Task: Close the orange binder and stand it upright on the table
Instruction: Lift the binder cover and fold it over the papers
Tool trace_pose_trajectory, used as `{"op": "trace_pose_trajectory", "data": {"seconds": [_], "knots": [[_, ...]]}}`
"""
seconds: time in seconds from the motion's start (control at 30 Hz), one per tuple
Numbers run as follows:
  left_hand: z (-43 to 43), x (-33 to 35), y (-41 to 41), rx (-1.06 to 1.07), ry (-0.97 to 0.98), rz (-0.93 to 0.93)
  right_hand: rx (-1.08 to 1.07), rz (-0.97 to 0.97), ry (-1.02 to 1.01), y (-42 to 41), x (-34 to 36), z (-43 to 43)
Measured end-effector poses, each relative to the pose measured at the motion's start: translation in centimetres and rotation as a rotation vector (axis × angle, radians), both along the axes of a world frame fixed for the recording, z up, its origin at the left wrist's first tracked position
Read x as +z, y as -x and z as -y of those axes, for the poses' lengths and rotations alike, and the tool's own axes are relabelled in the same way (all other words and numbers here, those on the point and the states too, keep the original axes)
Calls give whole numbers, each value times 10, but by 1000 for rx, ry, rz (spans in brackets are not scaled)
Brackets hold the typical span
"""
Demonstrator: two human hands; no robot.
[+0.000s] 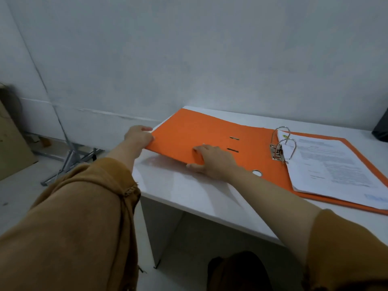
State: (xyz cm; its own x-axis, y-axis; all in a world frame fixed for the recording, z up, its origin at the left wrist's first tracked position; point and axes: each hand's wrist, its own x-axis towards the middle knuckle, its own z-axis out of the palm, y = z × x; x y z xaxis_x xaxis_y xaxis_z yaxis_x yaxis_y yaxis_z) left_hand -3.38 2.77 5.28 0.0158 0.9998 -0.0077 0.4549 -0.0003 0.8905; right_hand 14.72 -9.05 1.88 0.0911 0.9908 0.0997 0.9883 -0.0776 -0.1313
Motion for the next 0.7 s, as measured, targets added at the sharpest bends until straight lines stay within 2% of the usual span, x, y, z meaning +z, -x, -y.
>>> {"op": "trace_pose_trajectory", "data": {"seconds": [0.27, 0.37, 0.43, 0.5, 0.6, 0.7], "knots": [[47, 74, -30, -90, -239, 539, 55, 222, -293, 6, 47, 22], [73, 96, -46, -217, -180, 807, 10, 238, -343, 0, 65, 32], [84, 104, -55, -273, -109, 889, -18, 213, -365, -7, 77, 41], [93, 104, -65, -344, -95, 759, -43, 158, -375, -14, 86, 50], [106, 91, -82, -459, -70, 376, -84, 92, -388, -26, 97, 62], [115, 75, -97, -604, 42, -26, -129, 36, -418, -38, 103, 73]]}}
